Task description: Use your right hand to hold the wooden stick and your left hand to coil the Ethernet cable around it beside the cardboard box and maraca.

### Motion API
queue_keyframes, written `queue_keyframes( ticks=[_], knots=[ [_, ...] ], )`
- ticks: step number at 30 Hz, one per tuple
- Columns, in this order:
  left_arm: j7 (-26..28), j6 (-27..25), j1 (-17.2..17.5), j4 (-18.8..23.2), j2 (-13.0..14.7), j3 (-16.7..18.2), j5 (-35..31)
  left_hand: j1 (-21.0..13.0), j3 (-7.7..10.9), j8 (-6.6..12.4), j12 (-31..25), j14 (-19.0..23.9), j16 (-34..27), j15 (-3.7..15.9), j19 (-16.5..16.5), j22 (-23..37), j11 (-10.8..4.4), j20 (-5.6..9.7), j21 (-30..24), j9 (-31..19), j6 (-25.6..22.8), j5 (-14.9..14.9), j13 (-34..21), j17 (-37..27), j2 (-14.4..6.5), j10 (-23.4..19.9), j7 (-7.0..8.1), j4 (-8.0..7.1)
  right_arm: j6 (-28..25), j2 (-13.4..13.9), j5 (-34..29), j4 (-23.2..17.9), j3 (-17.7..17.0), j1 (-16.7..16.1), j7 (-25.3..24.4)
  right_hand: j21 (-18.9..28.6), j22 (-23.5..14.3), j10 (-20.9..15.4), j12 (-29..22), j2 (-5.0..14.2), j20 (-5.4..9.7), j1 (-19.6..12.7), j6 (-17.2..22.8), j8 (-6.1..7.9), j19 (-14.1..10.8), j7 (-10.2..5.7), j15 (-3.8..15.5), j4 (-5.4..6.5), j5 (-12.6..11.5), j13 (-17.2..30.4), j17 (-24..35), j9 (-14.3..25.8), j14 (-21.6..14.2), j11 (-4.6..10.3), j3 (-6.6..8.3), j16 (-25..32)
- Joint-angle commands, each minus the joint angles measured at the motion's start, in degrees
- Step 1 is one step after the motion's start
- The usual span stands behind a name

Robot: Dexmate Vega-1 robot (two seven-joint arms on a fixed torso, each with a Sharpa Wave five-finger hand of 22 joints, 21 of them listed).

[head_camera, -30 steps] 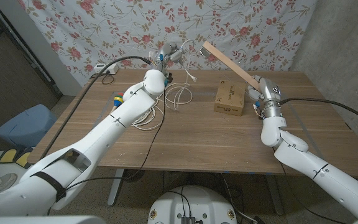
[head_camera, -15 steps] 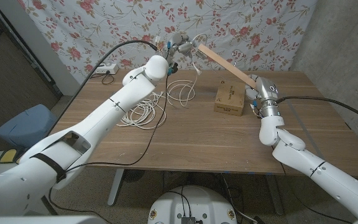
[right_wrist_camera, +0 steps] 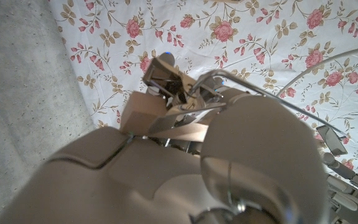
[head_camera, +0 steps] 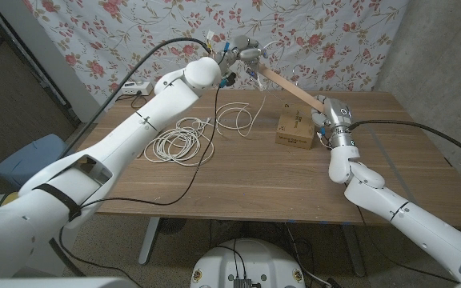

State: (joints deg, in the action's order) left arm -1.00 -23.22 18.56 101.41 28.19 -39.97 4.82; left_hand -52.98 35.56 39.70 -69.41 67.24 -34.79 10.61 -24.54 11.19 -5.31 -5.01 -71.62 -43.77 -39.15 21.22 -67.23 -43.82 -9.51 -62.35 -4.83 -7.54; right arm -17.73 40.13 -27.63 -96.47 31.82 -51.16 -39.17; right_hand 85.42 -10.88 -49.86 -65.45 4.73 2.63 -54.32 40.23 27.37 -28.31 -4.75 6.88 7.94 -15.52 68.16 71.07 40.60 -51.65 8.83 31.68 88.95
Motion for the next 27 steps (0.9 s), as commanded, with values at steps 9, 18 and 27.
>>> queue_keyframes(
  ticks=[9, 18, 27],
  knots=[
    [-15.4, -4.6, -3.3, 3.9, 4.6, 0.5, 12.2, -0.5, 0.58, 0.94, -0.2, -0.3, -1.1, 0.01, -0.2, 0.0, 0.3, -0.11, -0.8, 0.4, -1.0, 0.4, -0.6, -1.8, -0.5, 0.1, -0.7, 0.03, 2.0, -3.2, 1.1, 5.9, 2.0, 5.5, -0.4, 0.9, -0.1, -0.4, -0.3, 5.39, 6.66, 5.1, 2.2, 0.64, 0.2, -1.52, 5.2, -0.34, -0.4, 0.6, 0.1, -0.2, 0.2, 0.29, 0.19, 0.3],
    [-14.2, -6.1, -0.4, 10.2, 9.1, 2.6, 14.9, -0.7, 0.86, 0.74, -0.1, -0.6, -1.5, 0.03, -0.1, 0.0, 0.43, -0.2, -1.3, 0.8, -1.0, 0.3, -1.0, -3.2, -0.4, 0.3, -0.96, 0.13, 0.7, -6.4, 3.7, 8.8, 1.1, 7.4, -2.7, 1.1, -0.1, -0.4, -0.3, 5.41, 6.57, 5.2, 2.2, 0.69, 0.2, -1.4, 5.21, -0.37, -0.4, 0.6, 0.1, -0.2, 0.1, 0.34, 0.2, 0.3],
    [-14.1, -7.5, 2.0, 13.2, 12.6, 3.6, 17.4, -0.7, 1.09, 0.81, 0.6, -0.9, -1.8, -0.24, 0.0, -0.1, 0.59, -0.29, -1.7, 0.7, -1.0, 0.2, -0.3, -4.4, -0.3, 0.0, -1.01, 0.12, 2.7, -9.3, 9.3, 10.5, -1.7, 7.3, -7.1, 1.4, -0.1, -0.6, -0.4, 5.51, 6.46, 5.1, 2.2, 0.78, -0.1, -1.25, 5.22, -0.51, -0.4, 0.7, 0.1, -0.3, -0.2, 0.43, 0.33, 0.4]
  ],
)
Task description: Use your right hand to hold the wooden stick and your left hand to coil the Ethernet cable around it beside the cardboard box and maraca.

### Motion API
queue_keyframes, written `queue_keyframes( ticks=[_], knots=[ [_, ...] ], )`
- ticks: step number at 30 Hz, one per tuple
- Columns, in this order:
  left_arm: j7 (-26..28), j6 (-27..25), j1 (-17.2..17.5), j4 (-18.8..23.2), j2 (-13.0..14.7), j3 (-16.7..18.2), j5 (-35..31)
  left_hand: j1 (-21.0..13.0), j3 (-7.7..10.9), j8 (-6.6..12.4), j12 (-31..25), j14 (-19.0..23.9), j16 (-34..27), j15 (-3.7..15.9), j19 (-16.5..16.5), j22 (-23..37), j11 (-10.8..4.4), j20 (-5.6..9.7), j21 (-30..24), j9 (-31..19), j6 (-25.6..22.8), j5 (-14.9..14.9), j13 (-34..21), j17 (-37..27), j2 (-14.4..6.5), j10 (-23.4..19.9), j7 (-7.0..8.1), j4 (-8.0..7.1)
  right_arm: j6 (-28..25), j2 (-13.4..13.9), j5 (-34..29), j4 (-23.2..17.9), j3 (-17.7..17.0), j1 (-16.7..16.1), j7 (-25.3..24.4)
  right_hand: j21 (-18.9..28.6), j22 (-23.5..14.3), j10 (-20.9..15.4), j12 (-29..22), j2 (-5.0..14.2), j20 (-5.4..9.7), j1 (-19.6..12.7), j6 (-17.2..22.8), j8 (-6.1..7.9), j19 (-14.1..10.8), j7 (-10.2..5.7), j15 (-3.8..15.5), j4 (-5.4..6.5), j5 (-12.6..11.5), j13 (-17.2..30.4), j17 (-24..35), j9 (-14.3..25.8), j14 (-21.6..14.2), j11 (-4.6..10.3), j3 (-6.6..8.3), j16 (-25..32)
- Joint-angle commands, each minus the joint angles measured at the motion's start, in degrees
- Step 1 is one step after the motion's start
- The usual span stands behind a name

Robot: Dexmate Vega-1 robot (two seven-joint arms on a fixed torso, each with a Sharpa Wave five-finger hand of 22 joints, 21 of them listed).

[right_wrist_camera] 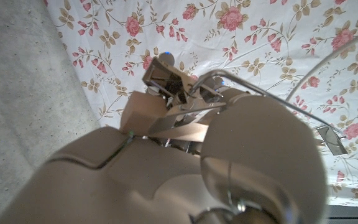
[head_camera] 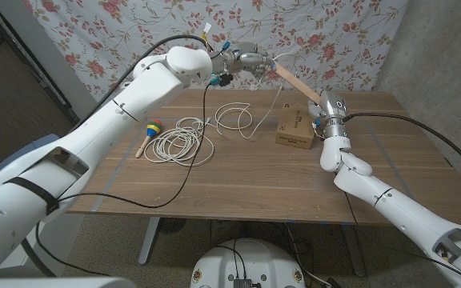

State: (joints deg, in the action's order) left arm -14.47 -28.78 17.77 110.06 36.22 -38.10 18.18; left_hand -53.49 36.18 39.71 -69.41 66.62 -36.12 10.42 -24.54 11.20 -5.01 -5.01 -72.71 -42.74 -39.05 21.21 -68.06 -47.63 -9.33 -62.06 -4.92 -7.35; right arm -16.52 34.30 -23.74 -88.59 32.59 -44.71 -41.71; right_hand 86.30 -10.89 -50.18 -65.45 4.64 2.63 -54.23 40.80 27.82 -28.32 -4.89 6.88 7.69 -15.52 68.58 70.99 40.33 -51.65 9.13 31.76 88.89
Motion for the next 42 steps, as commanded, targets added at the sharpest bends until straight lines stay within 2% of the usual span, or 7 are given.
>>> queue_keyframes(
  ticks=[1, 11, 18, 28, 33, 42],
  knots=[
    [-0.9, -2.3, 2.9, 4.6, 4.9, 1.9, 4.5, -0.1, 0.48, 0.78, 0.6, -0.2, -0.5, -0.07, 0.0, -0.1, 0.29, -0.28, -0.6, -0.3, -1.1, 0.2, 0.4, -0.7, -0.4, -0.2, -0.99, -0.07, 1.7, -3.5, 5.6, 2.8, -2.5, 0.9, -4.9, 0.6, -0.1, -0.3, -0.5, 5.61, 6.45, 5.0, 1.7, 0.35, -0.1, -1.09, 5.22, -0.28, -0.4, 0.4, 0.2, -0.1, -0.2, 0.04, 0.26, 0.4],
    [-1.4, -7.8, 3.3, 4.8, 8.2, 2.0, 7.1, -0.1, 0.68, 0.73, 0.2, -0.3, -0.7, 0.02, 0.0, -0.1, 0.49, -0.39, -0.9, -0.3, -1.1, 0.1, -0.5, -1.5, -0.4, -0.1, -1.14, -0.07, 6.2, -4.3, 8.0, 3.8, -3.9, 0.3, -9.2, 0.9, 0.0, -0.6, -0.1, 5.59, 6.65, 5.0, 1.5, 0.48, -0.3, -1.06, 5.21, -0.4, -0.3, -0.2, 0.2, -0.1, -0.7, 0.06, 0.45, 0.5],
    [-2.5, -8.6, 2.8, 1.4, 8.7, 1.1, 8.1, -0.1, 0.82, 0.64, 0.3, -0.5, -0.8, -0.17, 0.4, -0.2, 0.56, -0.5, -1.0, -0.1, -1.1, 0.1, -0.7, -2.1, -0.4, 0.1, -1.1, -0.06, 12.0, -4.4, 9.1, 4.9, -4.5, -0.2, -11.5, 0.9, 0.0, -0.4, -0.5, 5.56, 6.64, 5.1, 1.4, 0.53, -0.1, -1.05, 5.2, -0.39, -0.2, 0.6, 0.2, -0.2, -0.8, 0.1, 0.51, 0.5],
    [-3.0, -6.3, 2.6, -6.3, 7.2, 1.3, 9.4, 0.0, 0.98, 0.59, 0.4, -0.7, -0.8, -0.26, 0.6, -0.2, 0.66, -0.53, -1.3, -0.1, -1.1, 0.1, -0.7, -2.8, -0.2, 0.1, -1.1, -0.17, 22.2, -4.1, 8.8, 7.0, -5.2, -0.9, -14.9, 0.9, 0.1, -0.1, -0.5, 5.5, 6.73, 5.2, 1.3, 0.46, 0.1, -1.01, 5.17, -0.36, -0.1, 0.6, 0.2, -0.6, -0.9, -0.06, 0.69, 0.4],
    [-3.8, -5.2, 1.4, -11.4, 5.5, 0.9, 9.8, 0.0, 1.02, 0.56, 0.1, -0.7, -0.9, -0.27, 0.7, -0.2, 0.69, -0.43, -1.4, 0.0, -1.2, 0.1, -1.3, -3.1, -0.2, 0.2, -1.09, -0.2, 25.5, -3.4, 7.0, 5.5, -5.2, -1.8, -15.7, 0.8, 0.2, -0.2, 0.1, 5.47, 6.79, 5.3, 1.1, 0.51, 0.1, -1.0, 5.17, -0.32, -0.1, -0.3, 0.2, -0.6, -0.7, 0.0, 0.83, 0.3],
    [-2.0, -6.1, 0.3, -16.4, 4.0, 1.5, 10.1, 0.1, 1.13, 0.56, -0.3, -0.8, -1.0, -0.15, 0.7, -0.3, 0.56, -0.37, -1.5, 0.1, -1.2, 0.1, -1.5, -3.9, -0.1, 0.1, -0.97, -0.27, 27.6, -2.3, 3.2, 3.6, -5.1, -3.4, -16.1, 0.6, 0.3, -0.2, 0.0, 5.43, 6.84, 5.4, 0.9, 0.74, 0.2, -1.15, 5.18, -0.27, -0.1, 0.2, 0.2, -0.4, -0.5, 0.02, 1.0, 0.3]
  ],
)
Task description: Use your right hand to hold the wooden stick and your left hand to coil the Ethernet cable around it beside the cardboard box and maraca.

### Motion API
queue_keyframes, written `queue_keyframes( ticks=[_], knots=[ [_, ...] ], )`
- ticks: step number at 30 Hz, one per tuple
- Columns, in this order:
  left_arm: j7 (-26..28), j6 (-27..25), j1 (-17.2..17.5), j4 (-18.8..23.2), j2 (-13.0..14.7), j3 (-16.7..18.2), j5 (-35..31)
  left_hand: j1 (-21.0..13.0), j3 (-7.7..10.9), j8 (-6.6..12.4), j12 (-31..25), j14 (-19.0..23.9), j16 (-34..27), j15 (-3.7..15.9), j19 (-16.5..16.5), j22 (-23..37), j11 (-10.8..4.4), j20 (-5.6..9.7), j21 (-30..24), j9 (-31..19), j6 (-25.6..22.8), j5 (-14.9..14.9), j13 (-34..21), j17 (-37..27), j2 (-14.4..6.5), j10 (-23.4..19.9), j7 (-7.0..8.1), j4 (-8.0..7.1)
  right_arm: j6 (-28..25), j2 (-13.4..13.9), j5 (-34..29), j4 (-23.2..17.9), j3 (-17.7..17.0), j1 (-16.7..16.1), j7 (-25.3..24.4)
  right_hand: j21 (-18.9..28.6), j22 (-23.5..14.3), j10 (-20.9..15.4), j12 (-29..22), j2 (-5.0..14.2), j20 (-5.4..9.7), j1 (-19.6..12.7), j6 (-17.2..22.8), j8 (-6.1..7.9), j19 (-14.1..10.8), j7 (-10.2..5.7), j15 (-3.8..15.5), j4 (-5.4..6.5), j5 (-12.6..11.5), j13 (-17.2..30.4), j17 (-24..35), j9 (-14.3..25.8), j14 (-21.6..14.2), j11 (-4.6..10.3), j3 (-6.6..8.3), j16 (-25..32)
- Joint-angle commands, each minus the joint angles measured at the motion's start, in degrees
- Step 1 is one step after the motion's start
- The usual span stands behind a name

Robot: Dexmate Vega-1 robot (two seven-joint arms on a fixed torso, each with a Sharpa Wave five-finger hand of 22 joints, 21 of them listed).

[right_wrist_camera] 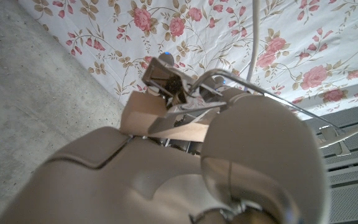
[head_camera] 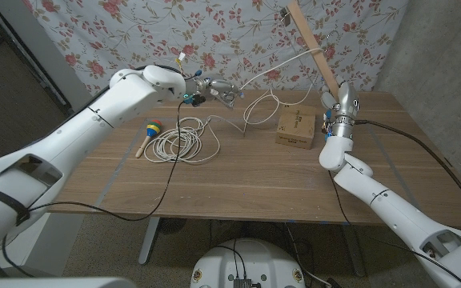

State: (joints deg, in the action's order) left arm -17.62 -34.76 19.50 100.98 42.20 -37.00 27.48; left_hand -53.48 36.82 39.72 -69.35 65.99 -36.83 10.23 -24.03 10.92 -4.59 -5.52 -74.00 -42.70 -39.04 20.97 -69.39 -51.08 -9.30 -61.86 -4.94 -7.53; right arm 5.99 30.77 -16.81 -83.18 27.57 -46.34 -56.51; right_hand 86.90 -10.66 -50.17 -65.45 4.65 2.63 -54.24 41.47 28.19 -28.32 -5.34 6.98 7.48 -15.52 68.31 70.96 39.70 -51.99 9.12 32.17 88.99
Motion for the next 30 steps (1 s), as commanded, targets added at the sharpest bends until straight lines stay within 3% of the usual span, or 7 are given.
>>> queue_keyframes(
  ticks=[1, 15, 21, 30],
  knots=[
    [1.4, -0.2, -1.5, -7.9, -2.2, 0.4, 0.9, 0.1, 0.5, 0.52, -0.5, -0.1, -0.3, 0.01, 0.2, 0.0, 0.17, 0.14, -0.3, 0.1, -1.2, 0.4, -0.4, -0.5, -0.1, 0.0, -0.93, -0.09, 5.4, 1.4, -4.1, -1.9, 0.1, -1.9, -1.0, 0.0, 0.0, -0.3, 0.2, 5.41, 6.88, 5.4, 0.2, 0.36, 0.2, -0.67, 5.08, -0.04, -0.1, 0.1, 0.2, 0.3, -0.1, 0.06, 0.62, 0.2],
    [3.0, 4.6, -4.4, -17.1, -6.3, 0.4, -0.3, 0.3, 0.57, 1.06, -2.3, 0.3, -0.7, -0.06, -0.1, -0.1, 0.47, 0.39, -0.5, -0.7, -1.2, 0.5, -1.3, -1.4, 0.1, 0.1, -1.09, -0.26, 6.2, 3.0, -13.0, -3.0, 3.1, -2.1, -0.7, -0.5, 0.1, -0.2, 0.4, 5.34, 6.89, 5.8, -0.2, 0.59, 0.4, -0.81, 5.09, 0.14, -0.1, 0.1, 0.2, 0.3, 0.4, -0.05, 0.91, 0.1],
    [3.2, 6.3, -5.5, -18.6, -7.6, 0.5, -0.8, 0.6, 0.64, 2.01, -4.1, 1.1, -1.5, 0.01, -0.8, -0.2, 1.1, 0.97, -0.6, -2.1, -1.5, 0.6, -1.6, -2.7, 0.2, -0.5, -1.52, -0.49, 4.0, 3.6, -16.5, -3.4, 4.7, -1.8, 0.3, -0.7, 0.1, 0.1, 0.2, 5.31, 6.92, 6.0, -0.2, 0.67, 0.4, -0.84, 5.08, 0.18, -0.2, 0.6, 0.2, 0.3, 0.5, 0.12, 0.97, 0.1],
    [2.9, 7.0, -6.5, -17.9, -7.7, 0.9, -1.1, 0.9, 0.8, 2.81, -5.7, 1.1, -2.1, 0.13, -1.1, -0.3, 0.94, 1.14, -0.7, -3.4, -1.5, 0.8, -1.7, -4.2, 0.3, 0.0, -1.21, -0.61, 1.9, 3.5, -18.5, -0.2, 7.2, 0.0, 1.3, -1.1, 0.2, -0.1, 0.8, 5.24, 6.99, 6.3, -0.2, 0.77, 0.6, -1.06, 5.09, 0.27, -0.2, -0.3, 0.2, 0.0, 0.9, 0.01, 1.1, 0.1]
  ],
)
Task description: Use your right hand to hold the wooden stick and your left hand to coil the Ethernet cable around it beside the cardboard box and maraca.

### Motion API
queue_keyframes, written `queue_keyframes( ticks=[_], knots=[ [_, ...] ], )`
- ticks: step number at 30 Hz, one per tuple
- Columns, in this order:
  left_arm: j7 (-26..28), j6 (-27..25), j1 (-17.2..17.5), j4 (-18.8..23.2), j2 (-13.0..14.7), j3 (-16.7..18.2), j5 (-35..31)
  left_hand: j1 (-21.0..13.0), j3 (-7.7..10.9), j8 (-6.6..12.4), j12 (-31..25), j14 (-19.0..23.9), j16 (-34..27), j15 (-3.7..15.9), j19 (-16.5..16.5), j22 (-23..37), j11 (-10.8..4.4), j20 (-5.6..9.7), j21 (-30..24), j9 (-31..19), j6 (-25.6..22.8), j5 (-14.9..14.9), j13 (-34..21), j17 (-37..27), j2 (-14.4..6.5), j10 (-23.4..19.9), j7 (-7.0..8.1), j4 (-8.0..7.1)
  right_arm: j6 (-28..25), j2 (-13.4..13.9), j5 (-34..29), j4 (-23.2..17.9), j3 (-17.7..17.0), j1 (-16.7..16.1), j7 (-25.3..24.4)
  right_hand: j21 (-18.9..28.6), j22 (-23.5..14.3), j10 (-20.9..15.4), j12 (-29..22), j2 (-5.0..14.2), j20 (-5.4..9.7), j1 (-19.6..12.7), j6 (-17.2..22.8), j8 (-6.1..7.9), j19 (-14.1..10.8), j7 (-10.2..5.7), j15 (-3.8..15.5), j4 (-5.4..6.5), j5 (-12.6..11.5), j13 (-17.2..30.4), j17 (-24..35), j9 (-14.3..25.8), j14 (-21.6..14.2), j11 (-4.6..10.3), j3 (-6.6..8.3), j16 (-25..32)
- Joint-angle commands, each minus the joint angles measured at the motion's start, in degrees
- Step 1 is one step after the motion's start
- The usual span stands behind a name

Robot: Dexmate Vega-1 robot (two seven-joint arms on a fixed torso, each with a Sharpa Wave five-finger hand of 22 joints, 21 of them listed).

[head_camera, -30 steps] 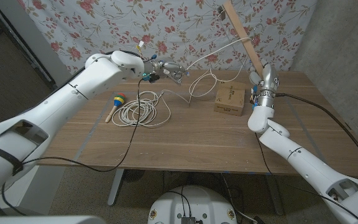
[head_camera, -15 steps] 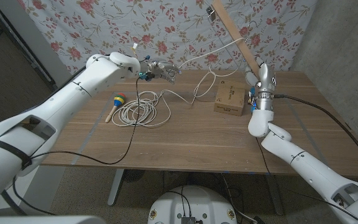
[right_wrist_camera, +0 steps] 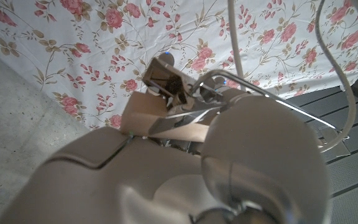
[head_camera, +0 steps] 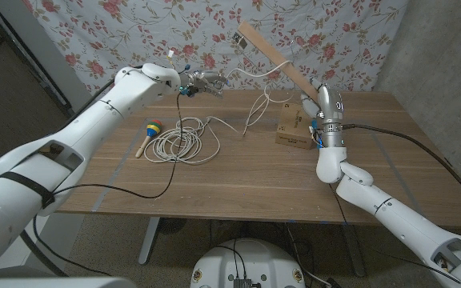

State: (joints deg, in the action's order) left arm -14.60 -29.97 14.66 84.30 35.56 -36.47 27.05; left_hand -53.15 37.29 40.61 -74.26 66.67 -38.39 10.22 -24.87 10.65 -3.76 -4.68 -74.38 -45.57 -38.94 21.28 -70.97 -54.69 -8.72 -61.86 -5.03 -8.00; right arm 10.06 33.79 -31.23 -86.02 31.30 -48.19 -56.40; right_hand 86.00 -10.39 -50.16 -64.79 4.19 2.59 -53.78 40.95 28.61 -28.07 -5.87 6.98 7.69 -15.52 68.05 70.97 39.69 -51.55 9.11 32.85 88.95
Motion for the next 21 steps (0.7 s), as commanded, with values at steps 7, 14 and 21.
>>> queue_keyframes(
  ticks=[7, 14, 21],
  knots=[
    [-0.9, 2.3, -2.8, -0.8, -1.0, 0.3, -1.0, 0.8, 0.48, 2.47, -2.3, 0.7, -0.7, 0.37, -0.6, 0.0, 0.06, 0.47, -0.3, -1.2, -1.9, 0.7, -0.1, -1.0, -0.1, 0.3, -1.13, -0.21, -3.1, 0.3, -4.7, 4.9, 5.1, 3.2, 1.3, -0.4, -0.1, 0.2, 0.4, 5.65, 7.06, 6.1, 0.3, 0.48, 0.5, -0.62, 5.08, 0.05, -0.3, 0.1, 0.2, -0.2, 0.9, 0.01, 0.5, 0.1],
    [0.7, 2.4, -2.8, 0.0, -1.0, 1.5, -0.7, 1.0, 0.69, 2.65, -3.8, 1.1, -0.5, 0.45, -0.9, 0.0, -0.26, 0.65, -0.3, -1.2, -2.2, 0.9, -0.1, -0.9, 0.0, 0.6, -1.13, -0.25, -4.9, 0.1, -5.3, 6.8, 6.7, 4.0, 1.2, -0.5, -0.1, 0.1, 0.8, 5.62, 7.07, 6.1, 0.4, 0.52, 0.6, -0.68, 5.09, -0.03, -0.4, -0.4, 0.2, -0.4, 1.0, 0.07, 0.52, 0.0],
    [1.2, 2.9, -3.4, 0.6, -0.9, 3.8, 1.1, 1.1, 0.87, 2.73, -5.3, 1.2, -0.5, 0.35, -1.1, 0.0, -0.45, 0.55, -0.3, -1.2, -2.3, 1.0, -0.1, -1.1, 0.0, 1.0, -1.18, -0.23, -7.3, -1.1, -5.5, 10.7, 8.9, 5.9, 1.6, -0.7, -0.1, 0.1, 0.9, 5.57, 7.11, 6.3, 0.4, 0.67, 0.6, -0.78, 5.09, -0.03, -0.4, -0.1, 0.2, -0.5, 1.2, 0.17, 0.51, 0.1]
  ],
)
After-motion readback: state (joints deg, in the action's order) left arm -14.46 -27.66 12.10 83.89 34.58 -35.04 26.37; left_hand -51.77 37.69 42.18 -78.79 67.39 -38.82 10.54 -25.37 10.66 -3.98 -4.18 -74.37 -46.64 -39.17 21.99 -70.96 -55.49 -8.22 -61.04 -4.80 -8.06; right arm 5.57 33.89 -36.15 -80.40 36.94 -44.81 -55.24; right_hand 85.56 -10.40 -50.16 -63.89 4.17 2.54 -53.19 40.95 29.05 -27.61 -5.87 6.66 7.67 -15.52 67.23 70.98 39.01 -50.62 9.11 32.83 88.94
